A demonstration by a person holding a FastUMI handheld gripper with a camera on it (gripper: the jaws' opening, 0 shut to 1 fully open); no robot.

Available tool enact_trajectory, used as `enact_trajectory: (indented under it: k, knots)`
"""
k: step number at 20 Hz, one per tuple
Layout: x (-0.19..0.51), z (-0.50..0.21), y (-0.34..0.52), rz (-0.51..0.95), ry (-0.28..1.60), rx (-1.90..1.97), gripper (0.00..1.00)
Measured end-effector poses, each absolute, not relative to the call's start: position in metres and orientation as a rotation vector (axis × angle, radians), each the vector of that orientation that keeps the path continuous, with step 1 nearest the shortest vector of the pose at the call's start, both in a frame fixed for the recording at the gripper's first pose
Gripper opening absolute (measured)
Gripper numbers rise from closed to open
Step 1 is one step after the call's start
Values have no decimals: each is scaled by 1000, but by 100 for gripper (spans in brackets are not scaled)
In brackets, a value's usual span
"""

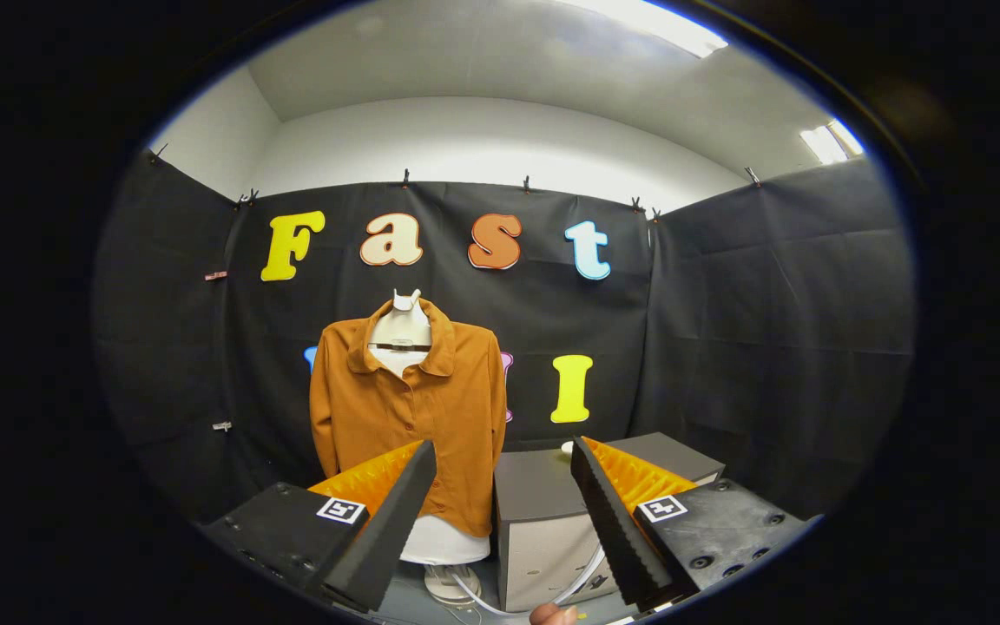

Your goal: Iron the clothes twice with a garment steamer, once on the left side and once on the right side.

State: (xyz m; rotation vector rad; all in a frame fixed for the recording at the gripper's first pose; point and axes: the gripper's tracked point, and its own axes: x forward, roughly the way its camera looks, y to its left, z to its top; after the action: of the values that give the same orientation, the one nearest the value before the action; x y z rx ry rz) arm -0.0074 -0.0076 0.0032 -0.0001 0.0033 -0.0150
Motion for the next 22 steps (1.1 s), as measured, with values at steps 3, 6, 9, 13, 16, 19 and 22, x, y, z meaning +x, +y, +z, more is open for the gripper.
enact_trajectory:
  k: [3, 6, 9, 13, 16, 19, 22]
  knots:
    - [-3, -1, -7, -11, 19, 5, 98]
    - [7, -7, -13, -14, 44, 8, 98]
    - [25, -14, -27, -26, 63, -2, 98]
    - [59, -21, -54, -38, 102, 8, 98]
    - [93, -32, -79, -43, 146, -10, 98]
    - [124, -61, -105, -40, 256, -7, 98]
    - [162, -93, -128, -22, 365, 26, 98]
